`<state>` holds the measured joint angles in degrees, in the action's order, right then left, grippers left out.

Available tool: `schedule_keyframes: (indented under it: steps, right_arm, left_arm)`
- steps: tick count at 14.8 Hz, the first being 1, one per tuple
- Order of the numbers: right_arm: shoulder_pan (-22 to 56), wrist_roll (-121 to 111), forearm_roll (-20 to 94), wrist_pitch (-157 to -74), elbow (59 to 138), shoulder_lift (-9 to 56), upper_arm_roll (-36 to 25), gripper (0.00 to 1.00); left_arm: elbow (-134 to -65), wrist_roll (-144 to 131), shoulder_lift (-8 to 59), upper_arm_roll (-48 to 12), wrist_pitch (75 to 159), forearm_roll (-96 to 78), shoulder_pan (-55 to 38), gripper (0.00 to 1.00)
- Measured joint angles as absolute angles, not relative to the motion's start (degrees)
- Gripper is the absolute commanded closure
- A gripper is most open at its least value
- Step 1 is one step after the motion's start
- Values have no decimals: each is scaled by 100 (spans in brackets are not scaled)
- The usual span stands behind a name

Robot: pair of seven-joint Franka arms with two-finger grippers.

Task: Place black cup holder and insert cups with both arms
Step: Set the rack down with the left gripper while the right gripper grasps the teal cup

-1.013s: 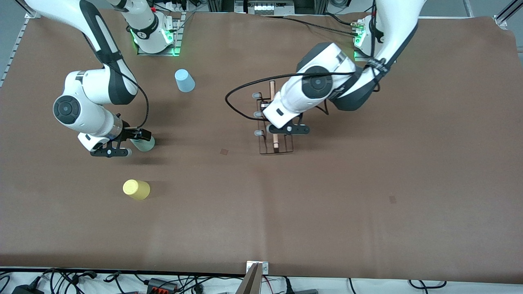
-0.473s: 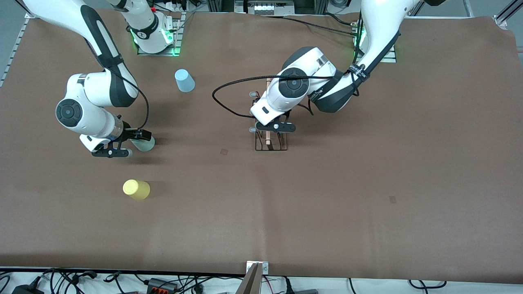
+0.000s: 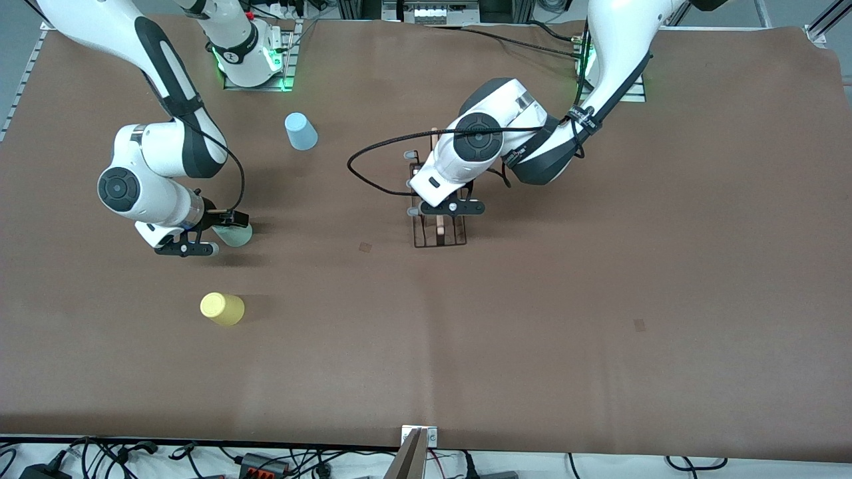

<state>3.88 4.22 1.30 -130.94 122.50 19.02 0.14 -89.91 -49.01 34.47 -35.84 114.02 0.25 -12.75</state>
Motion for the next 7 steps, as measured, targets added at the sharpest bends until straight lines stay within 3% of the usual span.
schedule_keyframes:
  steps: [2,4,7]
  right_arm:
    - [373,422,129,-13094,12251,1922,1,0]
    - [352,421,128,-13094,12251,1948,-6,0]
    - [340,419,125,-13094,12251,1981,-6,0]
  left_arm:
    - [-8991,-4955,3458,-3584,11394,25,-1279,30]
    - [-8986,-5044,3459,-3585,11360,25,-1280,2]
    - [-8784,-5106,3408,-3585,10837,25,-1266,0]
